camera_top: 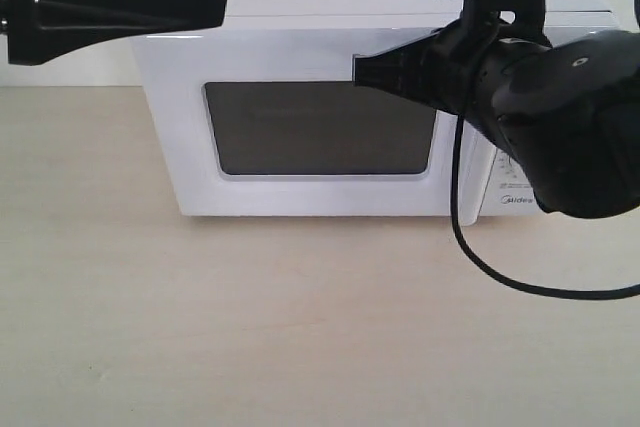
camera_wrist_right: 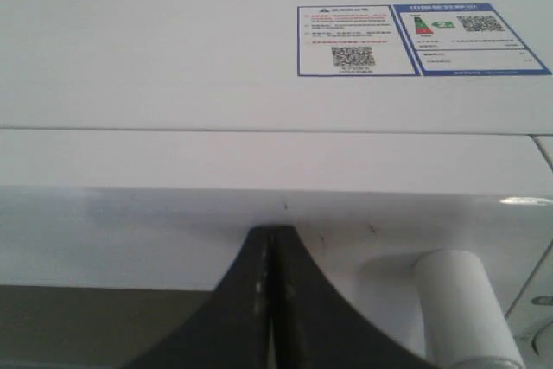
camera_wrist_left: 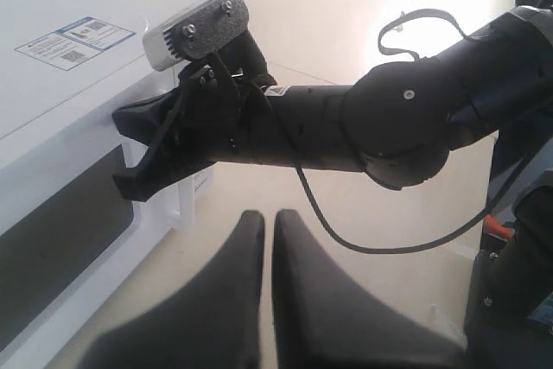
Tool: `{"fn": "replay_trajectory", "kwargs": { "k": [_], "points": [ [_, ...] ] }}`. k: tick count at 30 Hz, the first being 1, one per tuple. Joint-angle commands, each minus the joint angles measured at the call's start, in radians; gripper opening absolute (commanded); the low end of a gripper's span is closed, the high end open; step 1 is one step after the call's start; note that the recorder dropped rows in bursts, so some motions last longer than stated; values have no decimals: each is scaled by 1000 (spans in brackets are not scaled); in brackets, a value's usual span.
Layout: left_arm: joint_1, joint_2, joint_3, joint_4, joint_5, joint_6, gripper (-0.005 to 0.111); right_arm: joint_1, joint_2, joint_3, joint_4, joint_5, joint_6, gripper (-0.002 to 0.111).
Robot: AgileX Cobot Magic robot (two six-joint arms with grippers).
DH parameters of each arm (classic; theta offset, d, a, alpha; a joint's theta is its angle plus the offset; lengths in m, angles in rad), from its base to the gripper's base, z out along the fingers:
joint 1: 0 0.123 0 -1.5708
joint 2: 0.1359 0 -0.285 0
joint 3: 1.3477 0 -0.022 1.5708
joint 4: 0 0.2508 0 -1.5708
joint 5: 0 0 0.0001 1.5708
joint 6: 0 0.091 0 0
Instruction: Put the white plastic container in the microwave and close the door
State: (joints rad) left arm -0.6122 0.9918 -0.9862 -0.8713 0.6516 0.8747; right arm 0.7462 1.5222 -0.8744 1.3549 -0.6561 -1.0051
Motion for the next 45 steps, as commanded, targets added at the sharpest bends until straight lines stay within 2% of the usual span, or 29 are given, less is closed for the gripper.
{"fn": "replay_trajectory", "kwargs": {
  "k": [1,10,15,18,20,25,32,45],
  "points": [
    [-5,-5,-1,-3,1,-8,4,-20,13,-5,-16,-20,-6,0],
    [-5,-5,-1,-3,1,-8,4,2,-78,-5,39,60,-81,0],
    [-5,-5,-1,-3,1,-8,4,51,-180,-5,241,56,-292,0],
    [-5,-5,-1,-3,1,-8,4,89,-238,-5,389,33,-491,0],
    [-5,-5,-1,-3,1,-8,4,131,-283,11,389,-2,-542,0],
    [-5,-5,-1,-3,1,-8,4,243,-403,92,389,-88,-537,0],
    [-5,-5,-1,-3,1,-8,4,349,-519,218,389,-165,-522,0],
    [-5,-5,-1,-3,1,-8,4,370,-544,258,389,-163,-511,0]
  ]
}}
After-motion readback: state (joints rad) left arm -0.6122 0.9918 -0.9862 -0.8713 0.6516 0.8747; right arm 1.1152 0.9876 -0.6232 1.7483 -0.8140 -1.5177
